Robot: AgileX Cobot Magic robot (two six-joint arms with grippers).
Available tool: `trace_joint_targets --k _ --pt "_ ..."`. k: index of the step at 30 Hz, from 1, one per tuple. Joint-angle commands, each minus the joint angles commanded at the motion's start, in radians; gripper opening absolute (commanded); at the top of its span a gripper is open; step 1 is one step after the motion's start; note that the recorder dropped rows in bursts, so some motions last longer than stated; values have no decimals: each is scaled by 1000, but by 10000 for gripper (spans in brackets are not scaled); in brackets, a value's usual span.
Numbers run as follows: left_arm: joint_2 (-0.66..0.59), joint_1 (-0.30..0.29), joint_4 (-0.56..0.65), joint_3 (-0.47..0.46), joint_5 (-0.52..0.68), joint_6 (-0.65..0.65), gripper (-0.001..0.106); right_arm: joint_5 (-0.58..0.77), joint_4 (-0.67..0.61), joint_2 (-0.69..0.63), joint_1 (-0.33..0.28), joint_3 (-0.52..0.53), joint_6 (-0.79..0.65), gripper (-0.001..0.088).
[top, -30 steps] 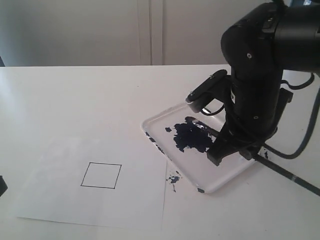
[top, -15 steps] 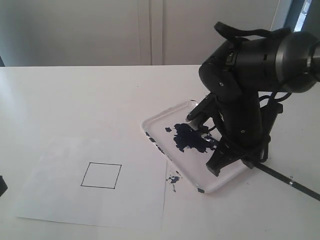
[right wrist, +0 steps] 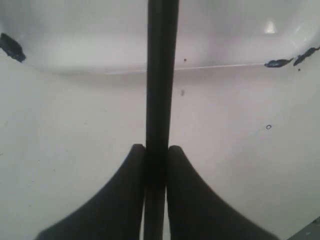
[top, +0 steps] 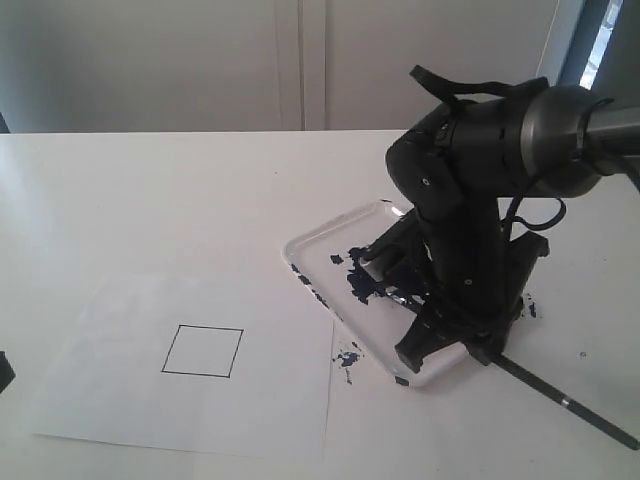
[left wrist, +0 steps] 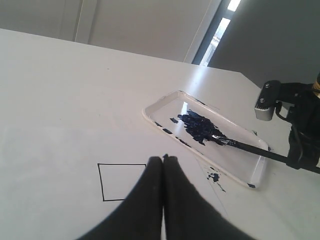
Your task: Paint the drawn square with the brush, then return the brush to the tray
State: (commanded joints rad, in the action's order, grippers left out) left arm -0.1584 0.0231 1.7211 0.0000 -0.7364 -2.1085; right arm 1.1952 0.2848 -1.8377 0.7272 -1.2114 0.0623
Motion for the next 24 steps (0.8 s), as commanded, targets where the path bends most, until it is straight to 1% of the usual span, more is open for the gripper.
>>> trace_joint_targets --k 5,9,16,18,21,22,24 --pt "0 0 0 0 0 0 0 -5 116 0 0 0 85 0" --pt "0 0 0 0 0 0 0 1 140 -1 0 0 90 0" --pt "0 0 0 0 0 0 0 -19 100 13 0 0 90 0" --pt "0 0 0 0 0 0 0 -38 78 35 0 0 90 0" --pt "0 0 0 0 0 0 0 -68 -10 114 0 0 69 0" --pt "0 0 0 0 0 0 0 -68 -21 123 3 0 69 0" --pt "0 0 0 0 0 0 0 -43 -23 150 29 0 59 0"
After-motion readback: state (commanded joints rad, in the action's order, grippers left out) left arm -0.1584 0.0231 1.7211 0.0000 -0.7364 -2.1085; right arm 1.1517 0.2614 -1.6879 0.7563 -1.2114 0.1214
